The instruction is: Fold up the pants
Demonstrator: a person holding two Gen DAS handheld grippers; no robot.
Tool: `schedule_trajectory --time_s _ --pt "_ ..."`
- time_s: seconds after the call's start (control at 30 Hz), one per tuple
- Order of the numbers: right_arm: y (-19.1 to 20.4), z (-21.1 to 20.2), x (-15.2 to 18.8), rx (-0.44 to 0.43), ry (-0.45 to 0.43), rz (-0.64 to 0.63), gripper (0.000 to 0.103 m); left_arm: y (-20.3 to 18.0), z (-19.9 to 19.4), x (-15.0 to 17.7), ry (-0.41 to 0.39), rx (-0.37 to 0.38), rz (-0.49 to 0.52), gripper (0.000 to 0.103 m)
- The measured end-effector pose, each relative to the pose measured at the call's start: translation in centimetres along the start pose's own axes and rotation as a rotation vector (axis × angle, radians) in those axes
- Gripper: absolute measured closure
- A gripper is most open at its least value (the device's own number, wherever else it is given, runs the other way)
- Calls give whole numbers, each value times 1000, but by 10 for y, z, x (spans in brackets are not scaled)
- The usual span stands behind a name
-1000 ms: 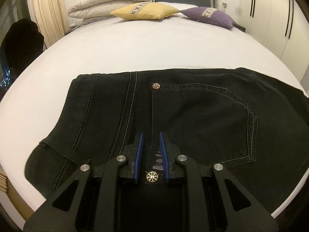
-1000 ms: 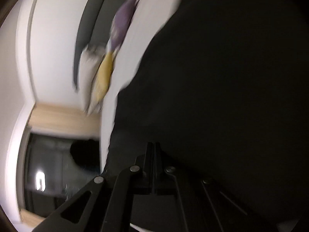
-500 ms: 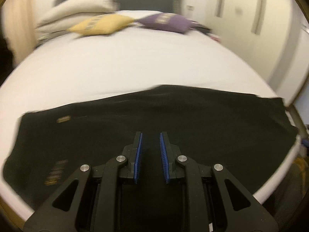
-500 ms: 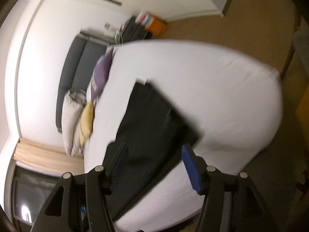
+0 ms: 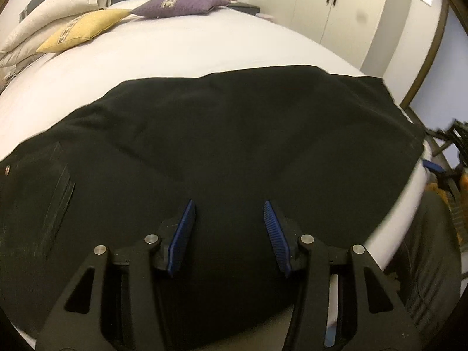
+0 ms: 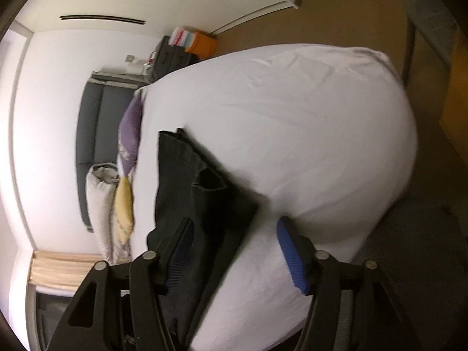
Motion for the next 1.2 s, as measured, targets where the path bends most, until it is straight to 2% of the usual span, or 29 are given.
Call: schedule_trajectory --time_s 0.17,0.3,0.53,0.63,0.7,0.77,0.9,1.03,1.1,1.2 --pt "14 23 -4 -88 18 30 38 9 -16 16 -28 11 -47 55" --pt "11 30 -7 -192 32 131 38 11 -20 20 -17 8 -42 53" --pt "17 46 -9 -251 28 186 45 12 -13 16 -16 6 -46 52" --pt "25 55 -8 -242 35 162 61 13 -10 16 -15 6 -50 51" --pt "25 64 -6 -234 43 155 86 13 -10 15 -17 4 -57 51" --pt "22 68 -6 -239 38 168 94 13 -11 14 -12 6 -63 51" --pt "22 66 -6 -255 15 168 96 16 -13 8 -5 32 -109 51" --pt "33 61 -3 -217 -28 110 96 22 -13 4 -4 56 -164 51" --pt "48 59 0 -191 -51 52 96 29 -16 2 -13 90 -221 51" --pt "91 55 16 -129 -90 -130 96 51 -23 -2 -31 124 -327 51"
Point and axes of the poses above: each gripper's, at about its wrist camera, not at the fingertips, and z roughly the way its jaws point, y to its left, x to its underside, the point moved 5 cm from there along z, roughly the way its jaws point, and after that the axes turned 5 degrees about z, right-handed, at the moved point
